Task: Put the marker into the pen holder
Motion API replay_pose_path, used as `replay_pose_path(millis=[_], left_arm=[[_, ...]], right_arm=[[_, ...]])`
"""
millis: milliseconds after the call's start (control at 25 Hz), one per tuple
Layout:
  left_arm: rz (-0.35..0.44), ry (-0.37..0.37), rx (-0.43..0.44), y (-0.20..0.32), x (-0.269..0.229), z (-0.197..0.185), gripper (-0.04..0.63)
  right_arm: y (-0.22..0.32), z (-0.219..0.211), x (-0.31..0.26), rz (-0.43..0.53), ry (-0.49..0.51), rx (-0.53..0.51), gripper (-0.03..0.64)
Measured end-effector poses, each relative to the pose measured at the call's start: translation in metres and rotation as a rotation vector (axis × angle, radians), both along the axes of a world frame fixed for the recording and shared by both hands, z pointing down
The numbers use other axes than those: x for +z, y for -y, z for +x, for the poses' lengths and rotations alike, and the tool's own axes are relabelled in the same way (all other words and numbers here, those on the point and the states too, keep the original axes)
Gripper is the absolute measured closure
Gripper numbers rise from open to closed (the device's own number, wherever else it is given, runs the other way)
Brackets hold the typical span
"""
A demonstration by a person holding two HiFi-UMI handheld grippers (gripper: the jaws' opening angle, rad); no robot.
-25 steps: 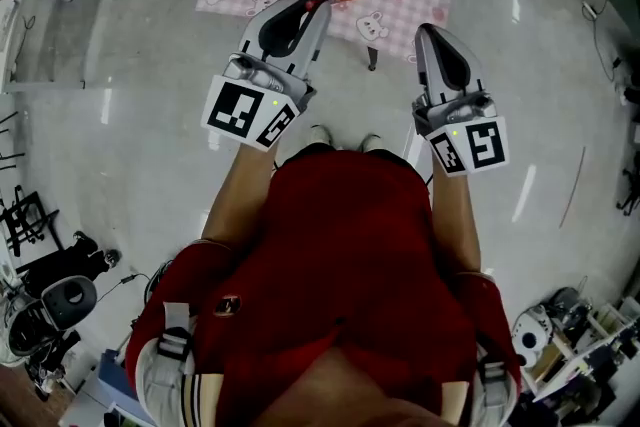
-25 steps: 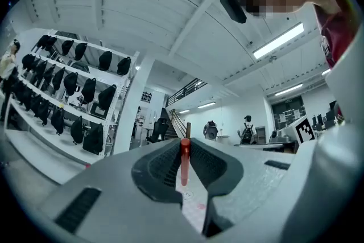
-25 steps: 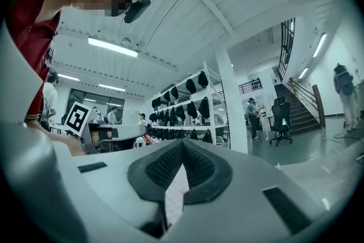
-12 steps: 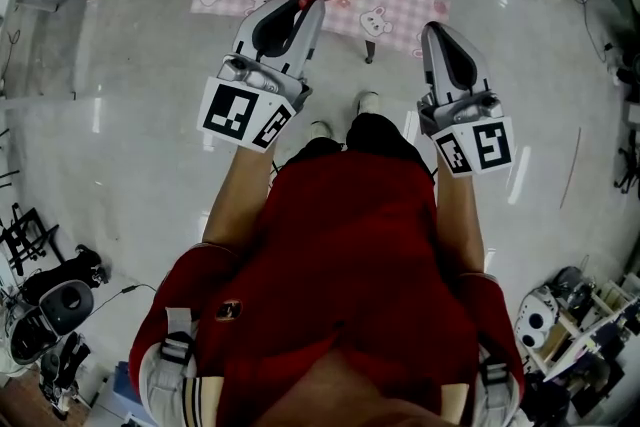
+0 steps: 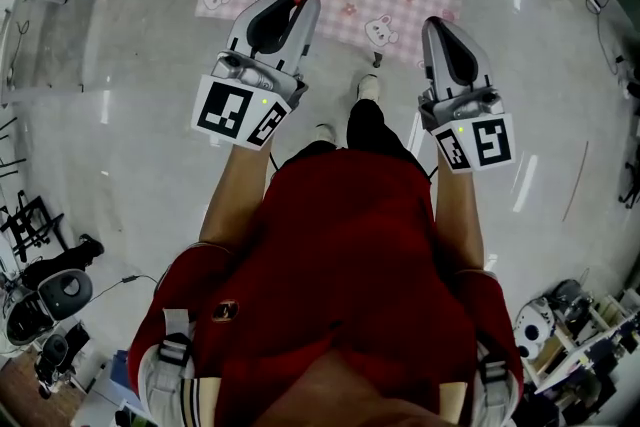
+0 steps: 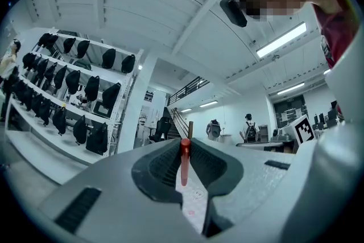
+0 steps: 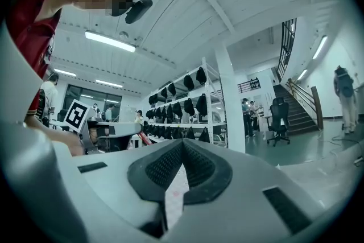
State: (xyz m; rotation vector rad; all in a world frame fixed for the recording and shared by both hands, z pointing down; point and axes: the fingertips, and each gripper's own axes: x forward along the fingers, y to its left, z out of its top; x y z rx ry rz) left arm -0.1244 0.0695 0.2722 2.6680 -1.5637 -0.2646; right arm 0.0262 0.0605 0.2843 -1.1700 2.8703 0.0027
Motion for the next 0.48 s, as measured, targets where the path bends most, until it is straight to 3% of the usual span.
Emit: replay_pose_path(millis=[480], left_arm=[[-0.021,0.051,-0.029,0.083,0.003,0.009,0.541]], right_arm=[[0.089,0.008,0.01,0.0,0.018,-0.04,0.618]])
